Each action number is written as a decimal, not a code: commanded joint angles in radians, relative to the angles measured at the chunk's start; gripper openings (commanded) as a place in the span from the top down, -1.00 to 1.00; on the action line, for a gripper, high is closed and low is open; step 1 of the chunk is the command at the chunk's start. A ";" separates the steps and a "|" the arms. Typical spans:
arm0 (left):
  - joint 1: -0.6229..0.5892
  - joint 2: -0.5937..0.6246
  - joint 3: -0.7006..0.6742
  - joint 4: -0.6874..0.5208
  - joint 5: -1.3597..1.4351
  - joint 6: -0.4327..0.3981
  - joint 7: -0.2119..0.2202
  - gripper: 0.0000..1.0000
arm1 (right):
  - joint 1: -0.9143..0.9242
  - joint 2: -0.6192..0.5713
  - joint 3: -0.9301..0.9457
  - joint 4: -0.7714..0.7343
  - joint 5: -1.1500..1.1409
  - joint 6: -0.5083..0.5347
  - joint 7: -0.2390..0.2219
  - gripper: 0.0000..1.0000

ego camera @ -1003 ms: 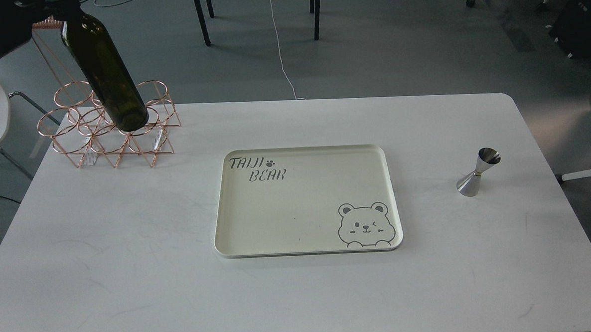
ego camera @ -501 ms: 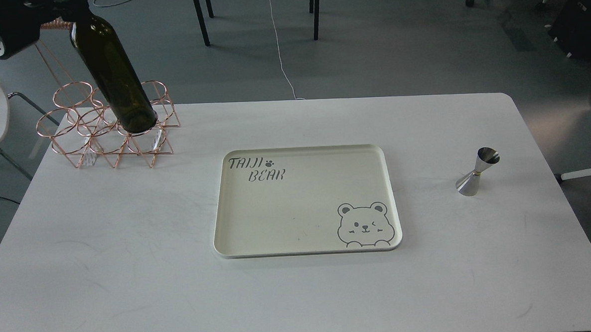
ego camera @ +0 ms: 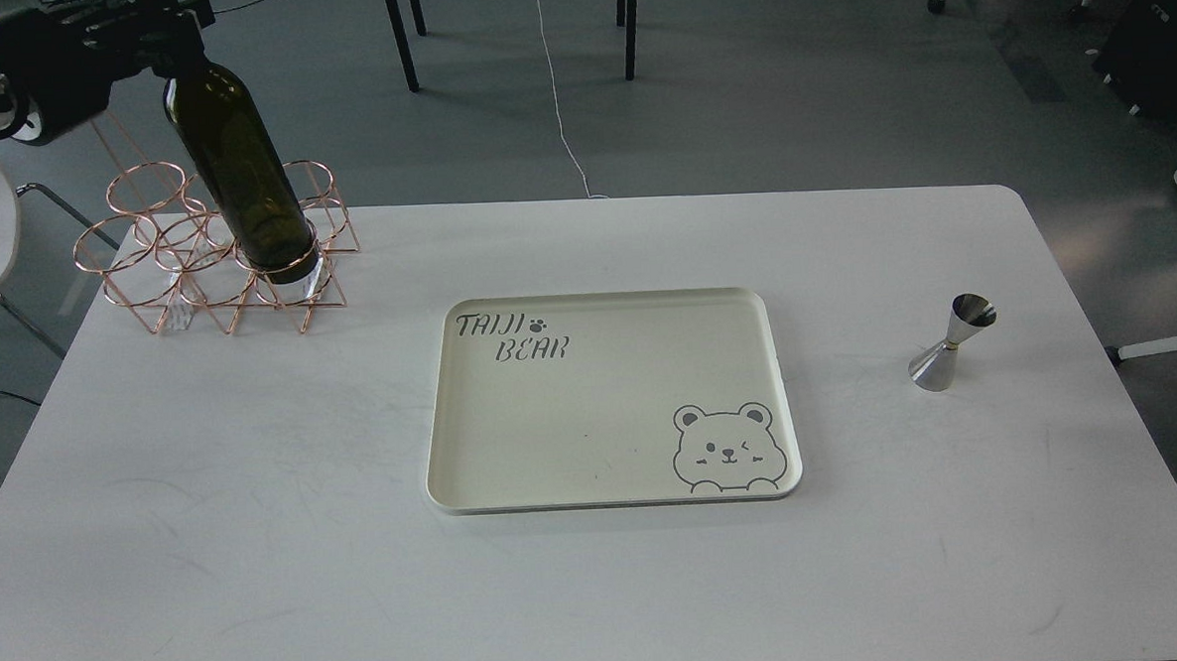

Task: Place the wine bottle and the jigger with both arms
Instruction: 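Lower the bottle into a slot of the copper rack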

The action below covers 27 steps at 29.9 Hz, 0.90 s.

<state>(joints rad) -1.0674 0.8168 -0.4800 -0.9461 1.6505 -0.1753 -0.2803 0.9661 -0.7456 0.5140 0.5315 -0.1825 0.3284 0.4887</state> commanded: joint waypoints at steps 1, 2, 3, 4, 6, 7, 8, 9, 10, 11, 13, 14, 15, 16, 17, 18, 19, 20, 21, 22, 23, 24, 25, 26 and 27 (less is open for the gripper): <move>0.004 -0.005 0.011 0.000 -0.012 -0.001 0.000 0.60 | -0.003 -0.003 0.000 -0.001 0.000 0.000 0.000 -0.90; 0.006 -0.005 0.020 0.001 -0.012 -0.001 0.000 0.60 | -0.003 -0.001 0.001 -0.001 0.000 0.000 0.000 -0.90; 0.010 -0.005 0.032 0.001 -0.014 0.000 0.000 0.60 | -0.003 -0.003 0.001 -0.001 0.000 0.000 0.000 -0.90; 0.011 -0.007 0.043 0.001 -0.014 0.002 0.000 0.60 | -0.004 -0.003 0.001 -0.001 0.000 0.000 0.000 -0.90; 0.012 -0.014 0.049 0.004 -0.015 0.014 0.000 0.59 | -0.004 -0.003 0.001 -0.001 0.000 0.000 0.000 -0.90; 0.018 -0.019 0.049 0.009 -0.014 0.026 0.000 0.59 | -0.004 -0.003 0.001 -0.001 0.000 0.000 0.000 -0.90; 0.029 -0.021 0.049 0.012 -0.014 0.039 0.000 0.58 | -0.004 -0.003 0.001 -0.001 0.000 0.000 0.000 -0.90; 0.037 -0.021 0.050 0.012 -0.014 0.046 0.000 0.57 | -0.004 -0.003 0.001 -0.001 0.000 0.000 0.000 -0.90; 0.044 -0.021 0.052 0.012 -0.014 0.049 0.000 0.55 | -0.003 -0.003 0.000 -0.001 0.000 0.000 0.000 -0.90; 0.046 -0.021 0.052 0.012 -0.015 0.049 0.000 0.54 | -0.003 -0.003 0.001 0.001 0.000 0.000 0.000 -0.90; 0.049 -0.021 0.055 0.013 -0.015 0.051 0.000 0.52 | -0.004 -0.003 0.001 -0.001 0.000 0.000 0.000 -0.90; 0.049 -0.021 0.057 0.013 -0.015 0.051 0.000 0.50 | -0.003 -0.003 0.001 -0.001 0.000 0.000 0.000 -0.90; 0.050 -0.021 0.058 0.013 -0.015 0.051 0.000 0.47 | -0.003 -0.003 0.000 -0.001 0.000 0.000 0.000 -0.90; 0.053 -0.021 0.060 0.013 -0.015 0.051 0.000 0.45 | -0.003 -0.003 0.000 -0.001 0.000 0.000 0.000 -0.90; 0.058 -0.021 0.061 0.015 -0.015 0.053 0.000 0.44 | -0.003 -0.003 0.000 0.001 0.000 0.000 0.000 -0.90; 0.061 -0.021 0.061 0.015 -0.015 0.053 0.000 0.44 | -0.004 -0.003 0.000 0.001 0.000 0.000 0.000 -0.90; 0.061 -0.021 0.063 0.015 -0.015 0.053 0.001 0.43 | -0.003 -0.003 0.001 0.001 0.000 0.000 0.000 -0.90; 0.063 -0.021 0.063 0.015 -0.015 0.053 0.001 0.41 | -0.003 -0.003 0.001 0.002 0.000 0.000 0.000 -0.90; 0.063 -0.021 0.063 0.015 -0.015 0.053 0.001 0.37 | -0.003 -0.003 0.001 0.002 0.000 0.000 0.000 -0.90; 0.063 -0.021 0.063 0.015 -0.015 0.053 0.001 0.30 | -0.004 -0.003 0.001 0.002 0.000 0.000 0.000 -0.90; 0.063 -0.021 0.063 0.015 -0.015 0.053 0.001 0.18 | -0.003 -0.003 0.001 0.002 0.000 0.000 0.000 -0.90; 0.063 -0.021 0.063 0.015 -0.015 0.053 0.001 0.06 | -0.003 -0.001 0.001 0.002 0.000 0.000 0.000 -0.90; 0.063 -0.021 0.061 0.015 -0.015 0.053 0.003 -0.11 | -0.003 -0.003 0.001 0.002 0.000 0.000 0.000 -0.90; 0.061 -0.021 0.061 0.015 -0.017 0.053 0.003 -0.28 | -0.003 -0.003 0.001 0.002 0.000 0.000 0.000 -0.90; 0.061 -0.021 0.061 0.015 -0.017 0.056 0.003 -0.48 | -0.004 -0.003 0.001 0.002 0.000 0.000 0.000 -0.90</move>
<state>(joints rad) -1.0048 0.7943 -0.4168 -0.9317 1.6337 -0.1230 -0.2810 0.9631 -0.7488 0.5152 0.5337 -0.1825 0.3280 0.4887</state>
